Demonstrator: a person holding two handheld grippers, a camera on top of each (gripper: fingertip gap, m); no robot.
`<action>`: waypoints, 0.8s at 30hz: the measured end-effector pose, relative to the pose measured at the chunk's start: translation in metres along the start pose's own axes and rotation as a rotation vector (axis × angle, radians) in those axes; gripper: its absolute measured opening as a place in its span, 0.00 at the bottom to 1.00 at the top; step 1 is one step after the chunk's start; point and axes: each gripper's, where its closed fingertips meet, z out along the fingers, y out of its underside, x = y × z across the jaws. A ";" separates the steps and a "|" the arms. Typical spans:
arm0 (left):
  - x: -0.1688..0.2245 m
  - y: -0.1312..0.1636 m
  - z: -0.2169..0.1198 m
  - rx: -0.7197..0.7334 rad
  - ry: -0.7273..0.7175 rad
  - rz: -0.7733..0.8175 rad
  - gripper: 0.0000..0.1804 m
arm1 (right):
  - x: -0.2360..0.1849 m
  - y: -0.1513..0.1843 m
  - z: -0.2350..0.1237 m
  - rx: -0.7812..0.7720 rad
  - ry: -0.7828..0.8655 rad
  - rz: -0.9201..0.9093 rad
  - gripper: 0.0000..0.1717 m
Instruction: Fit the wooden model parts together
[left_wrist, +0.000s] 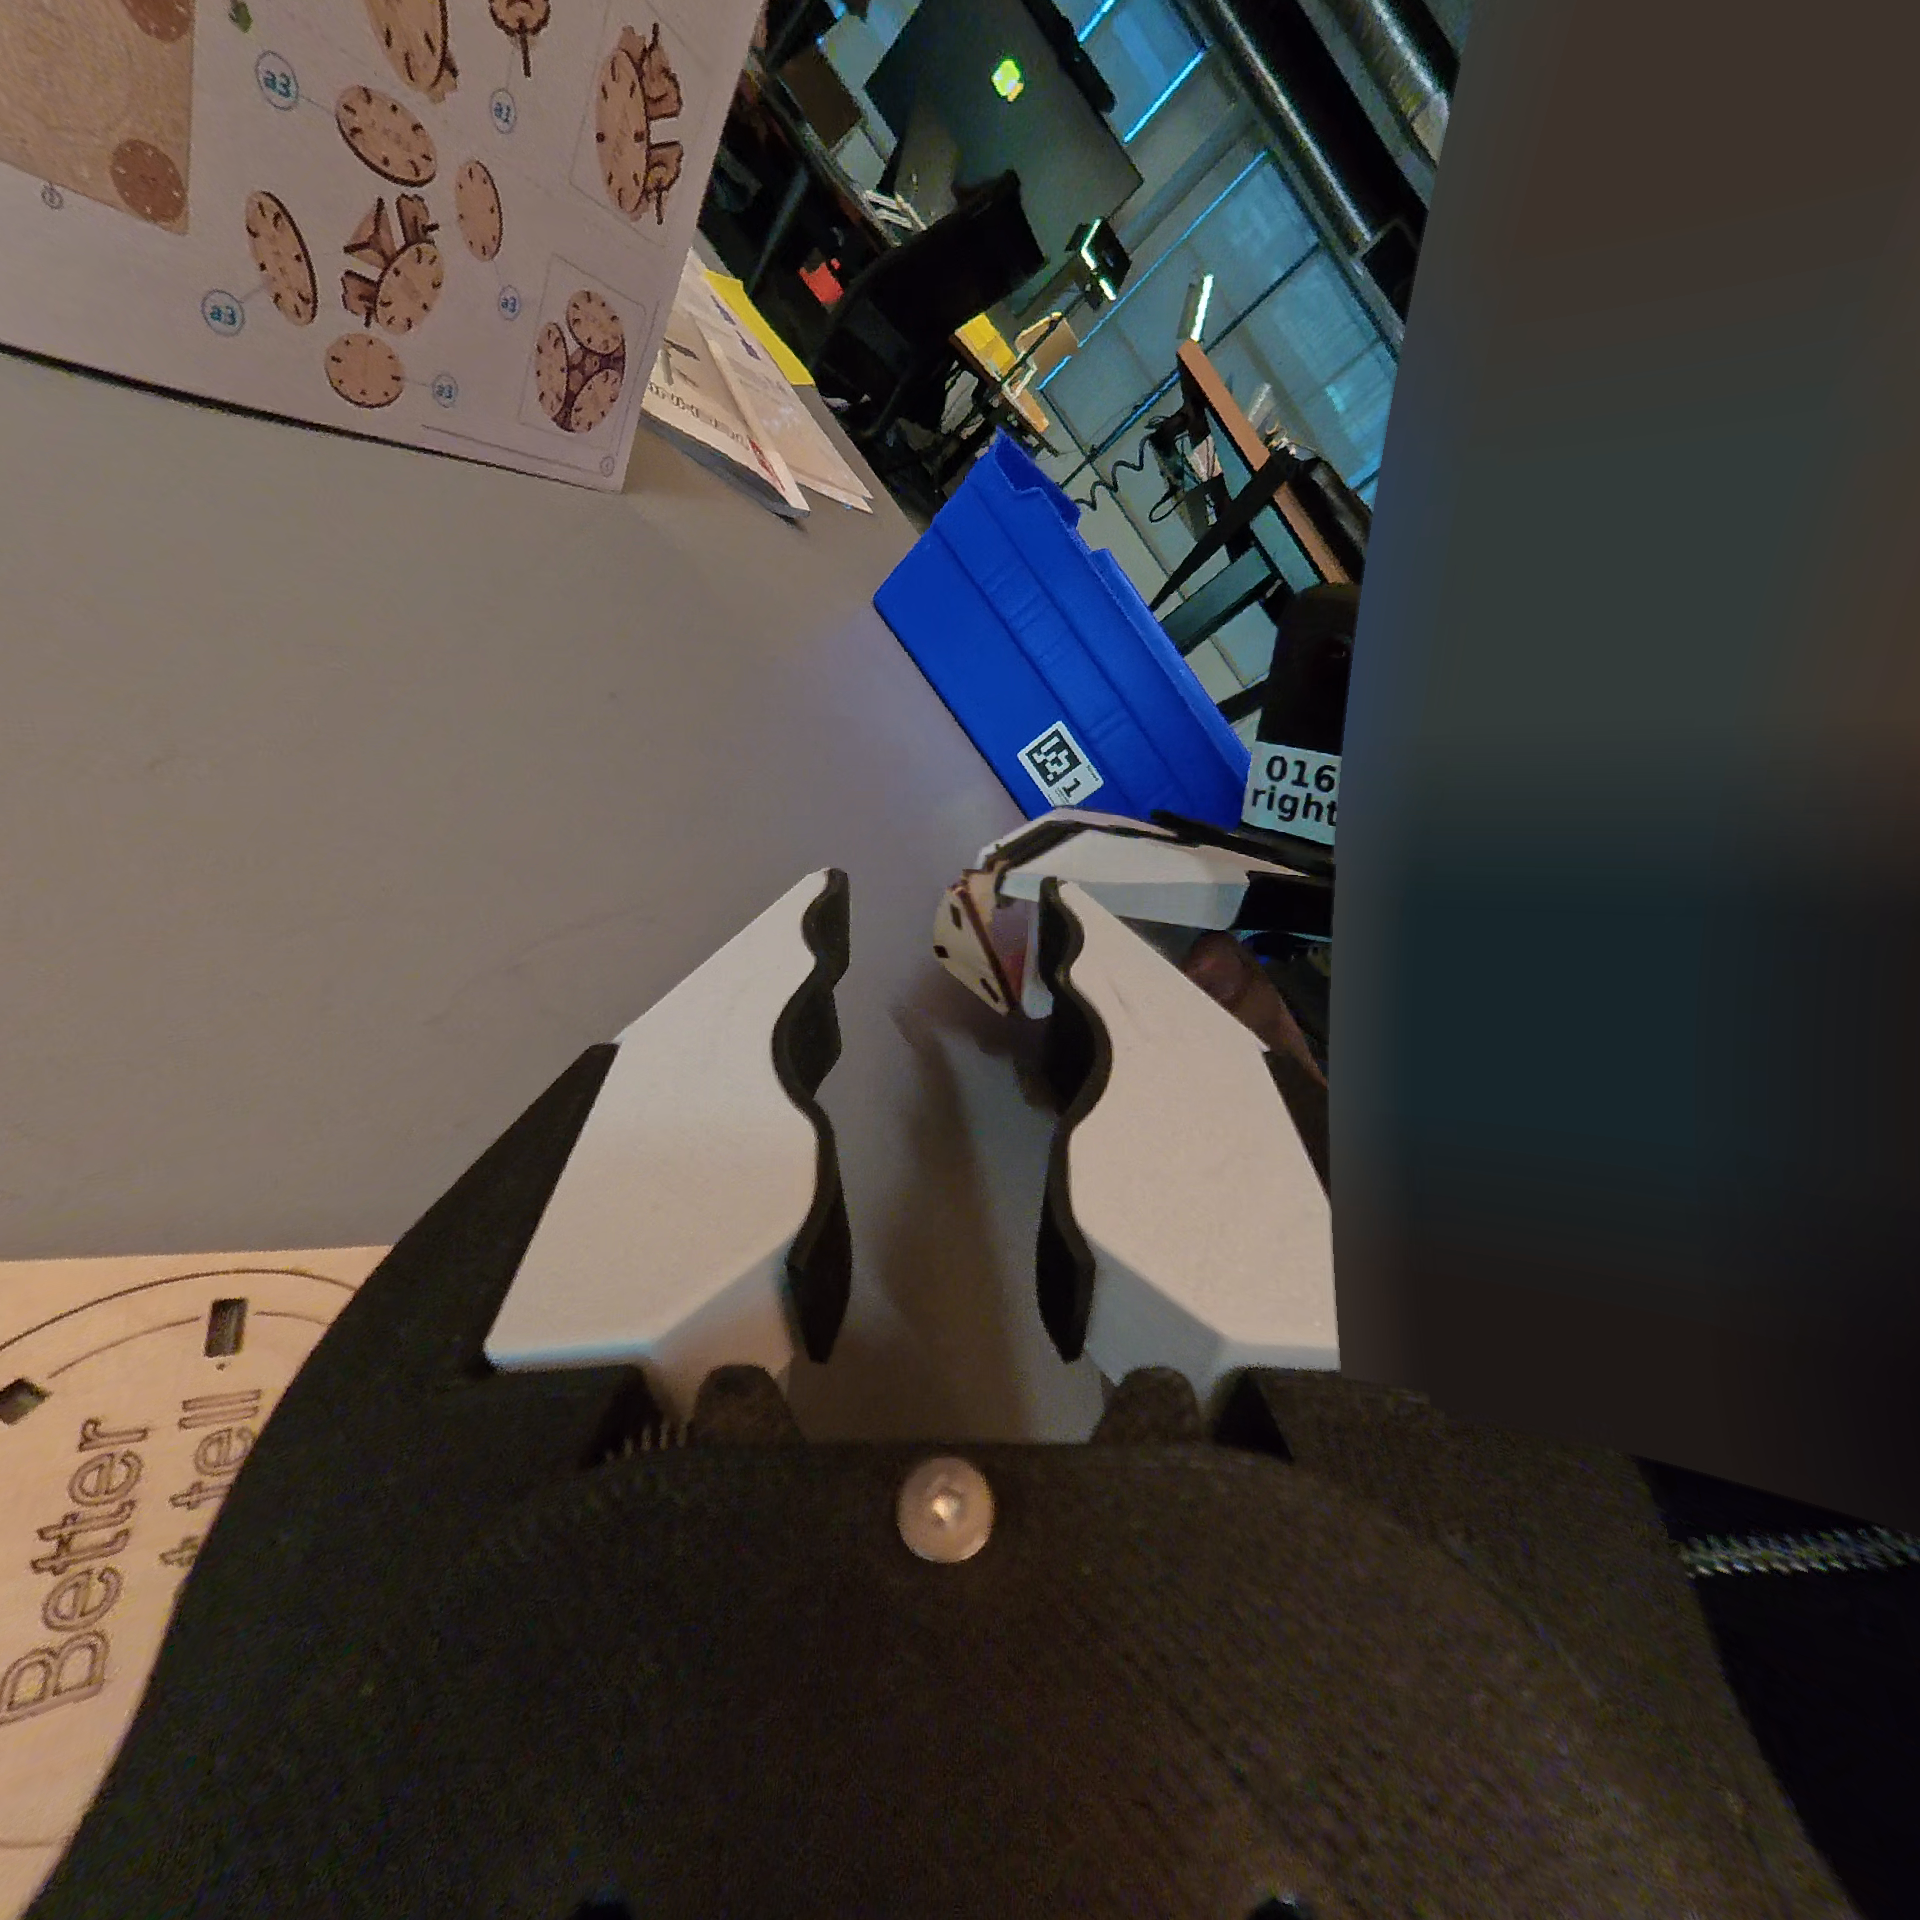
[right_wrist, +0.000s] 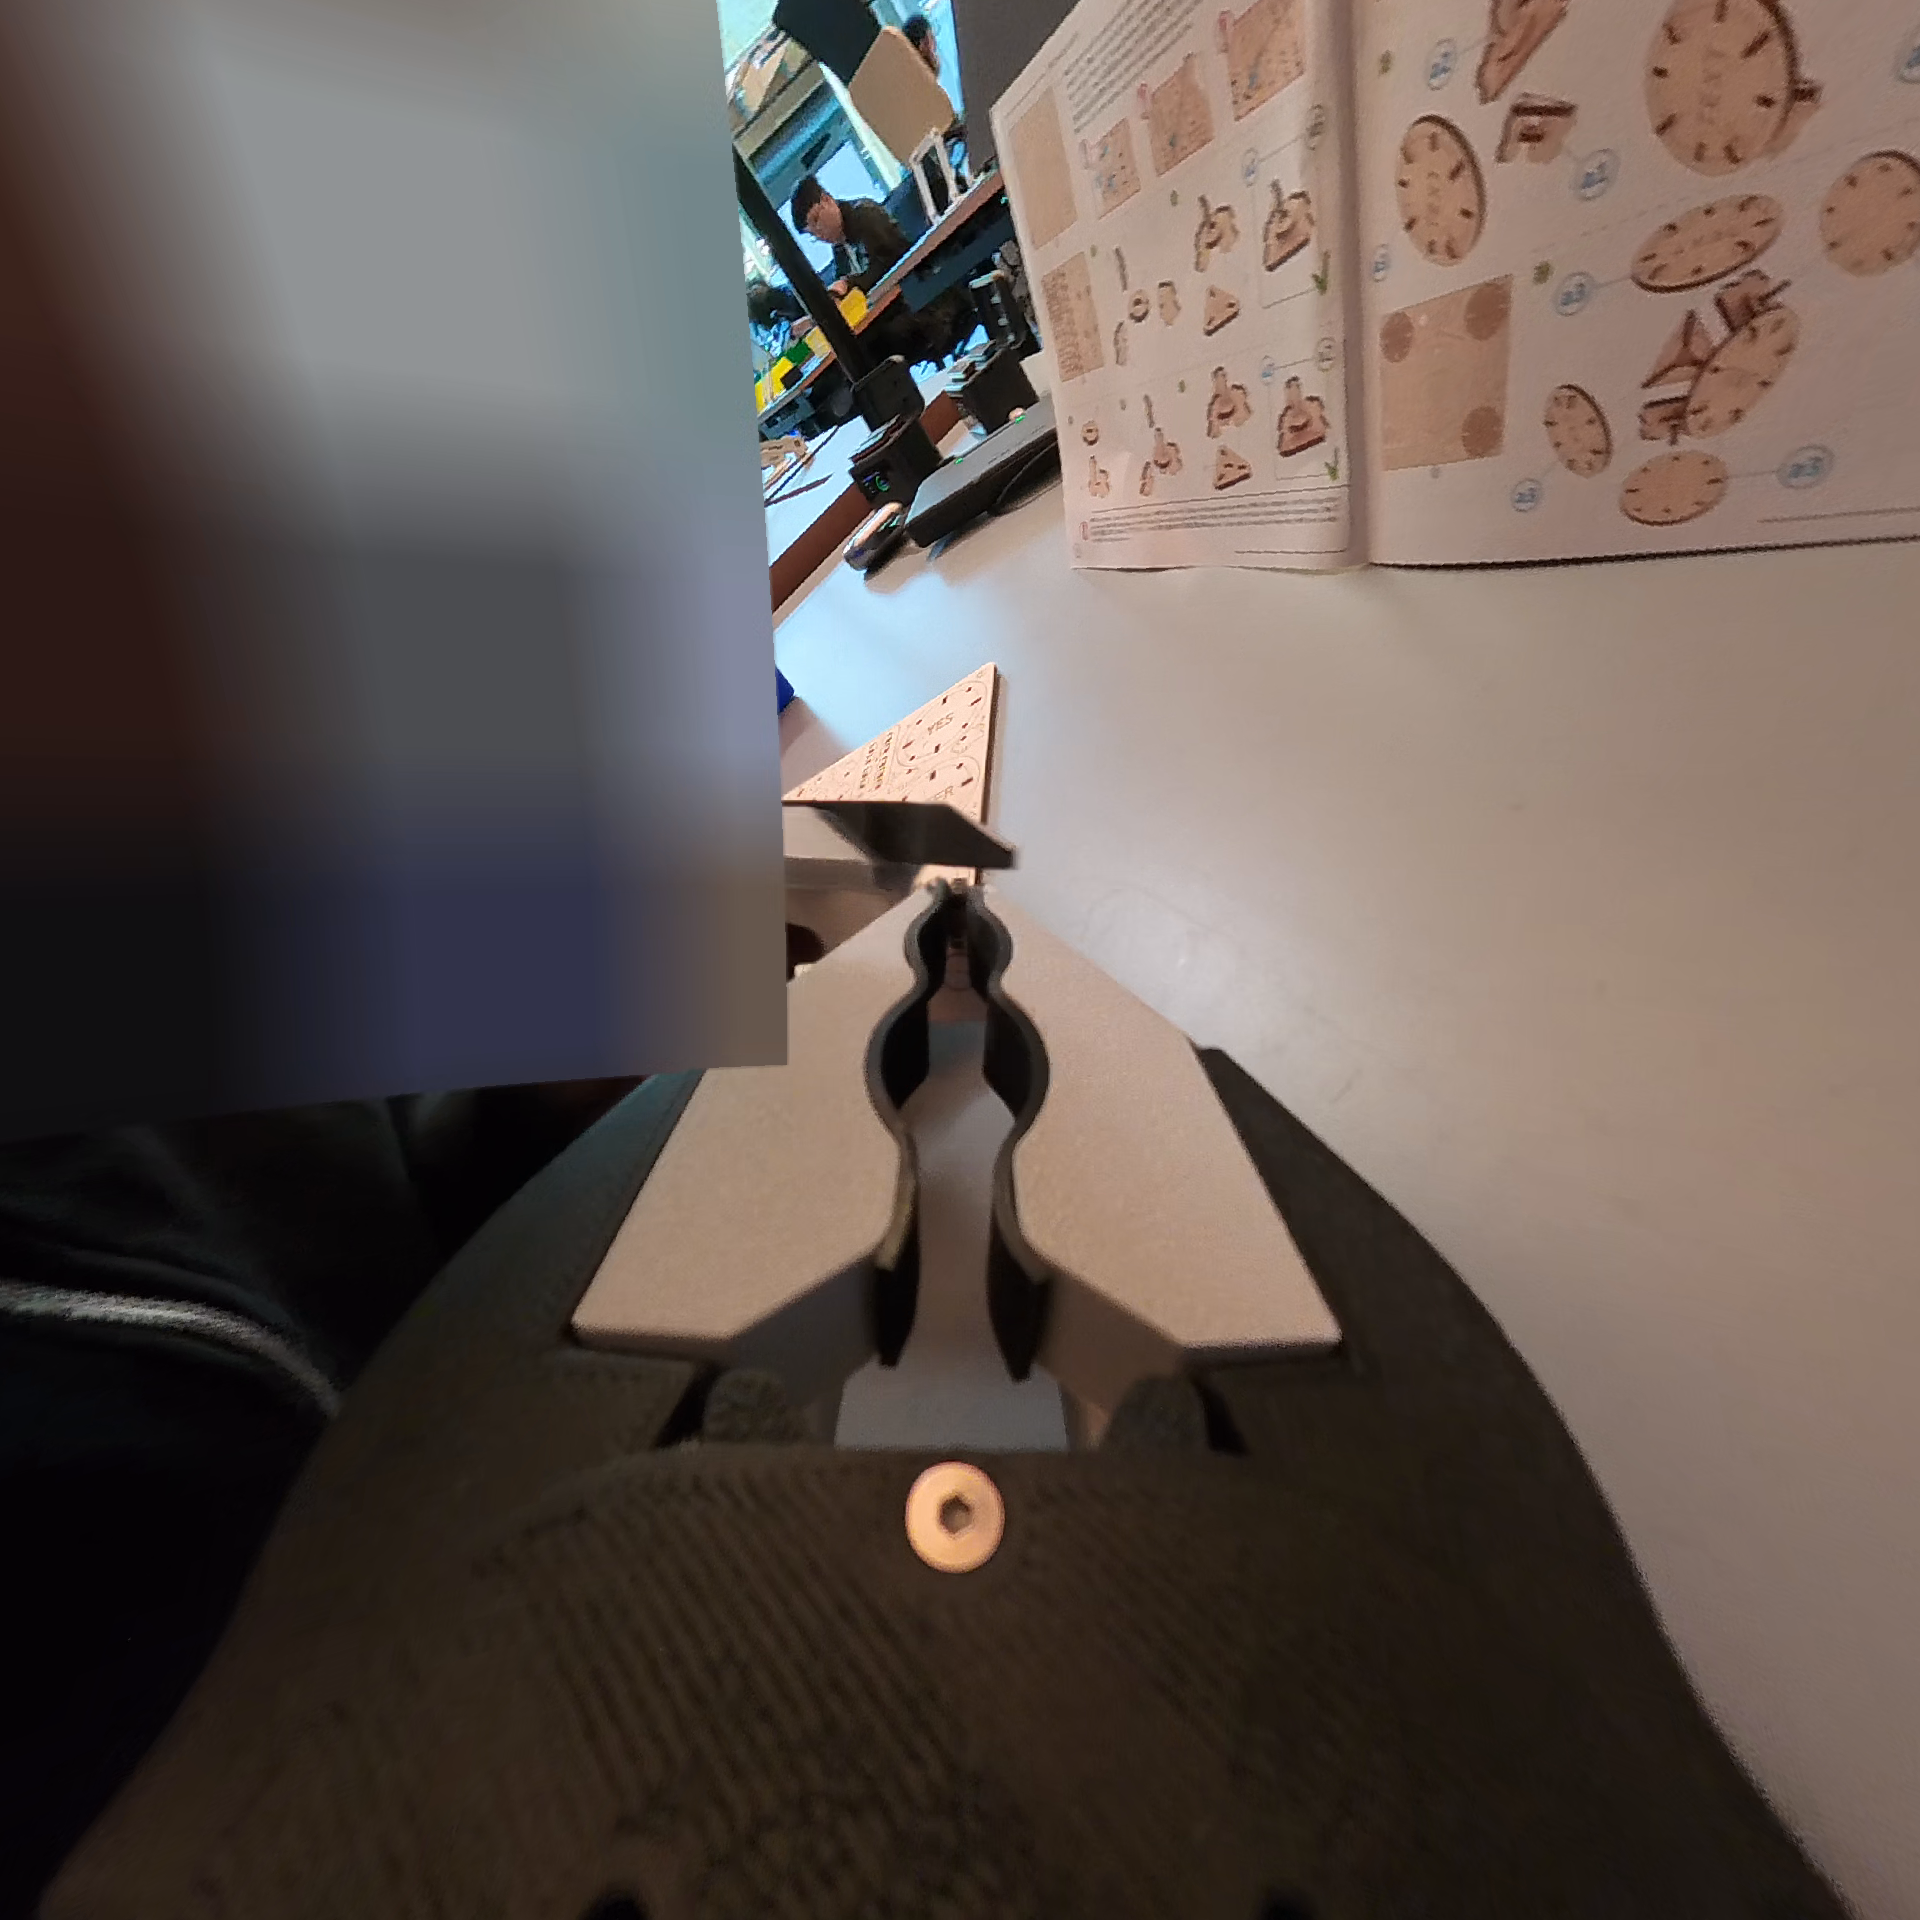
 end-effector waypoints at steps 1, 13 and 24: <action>0.000 0.001 0.000 -0.009 -0.013 0.010 0.19 | 0.001 0.000 0.000 0.001 0.000 0.012 0.00; 0.033 0.005 -0.001 -0.073 -0.021 0.218 0.15 | -0.012 -0.008 -0.005 0.068 -0.126 0.186 0.00; 0.032 0.006 -0.004 -0.084 -0.023 0.204 0.01 | -0.036 -0.012 -0.005 0.061 -0.052 -0.185 0.01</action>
